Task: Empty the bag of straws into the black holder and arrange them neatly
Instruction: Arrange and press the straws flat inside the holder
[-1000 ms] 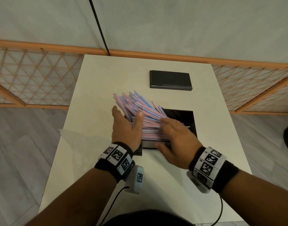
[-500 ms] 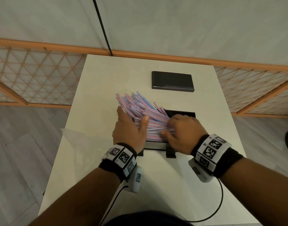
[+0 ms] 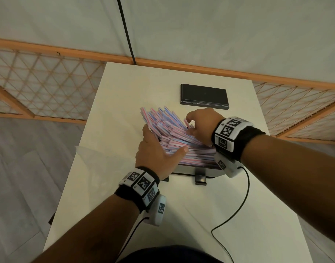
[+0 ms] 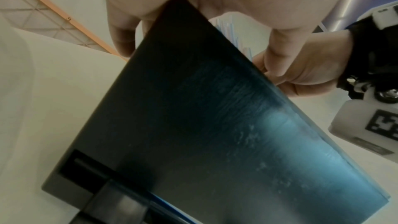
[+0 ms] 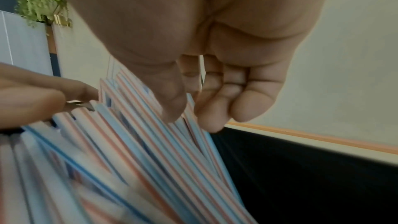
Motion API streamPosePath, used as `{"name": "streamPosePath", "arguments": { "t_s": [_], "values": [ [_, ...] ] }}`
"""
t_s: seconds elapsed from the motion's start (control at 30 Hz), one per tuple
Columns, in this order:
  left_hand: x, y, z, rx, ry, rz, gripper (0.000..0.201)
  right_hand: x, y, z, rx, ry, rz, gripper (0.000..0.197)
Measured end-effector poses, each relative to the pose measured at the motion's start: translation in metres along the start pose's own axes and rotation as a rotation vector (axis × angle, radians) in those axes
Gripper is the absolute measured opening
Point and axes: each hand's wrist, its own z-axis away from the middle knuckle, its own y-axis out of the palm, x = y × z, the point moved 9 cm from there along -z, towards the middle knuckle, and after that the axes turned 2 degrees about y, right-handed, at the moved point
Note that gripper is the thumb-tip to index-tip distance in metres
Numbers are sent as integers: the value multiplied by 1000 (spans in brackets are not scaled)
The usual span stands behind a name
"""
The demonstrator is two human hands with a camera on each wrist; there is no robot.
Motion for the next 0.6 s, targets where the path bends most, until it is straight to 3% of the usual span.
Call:
{"name": "streamPosePath", "arguments": {
  "t_s": [0.1,0.2,0.4,0.53,0.6],
  "values": [
    [0,0,0,5,2,27,109,10,1,-5,6,-44,11,22],
    [0,-1,1,14,1,48,103,14,0,-5,-17,-82,19,22],
    [0,-4,0,16,-9,105,102,19,-35,13,-220,-195,-30,28],
    [-7,-28,2,-112,-31,75,116,16,-81,40,-335,-217,-4,27],
    [-31,-48,5,-243,105,4,105,13,-100,55,-372,-212,6,34]
  ]
}}
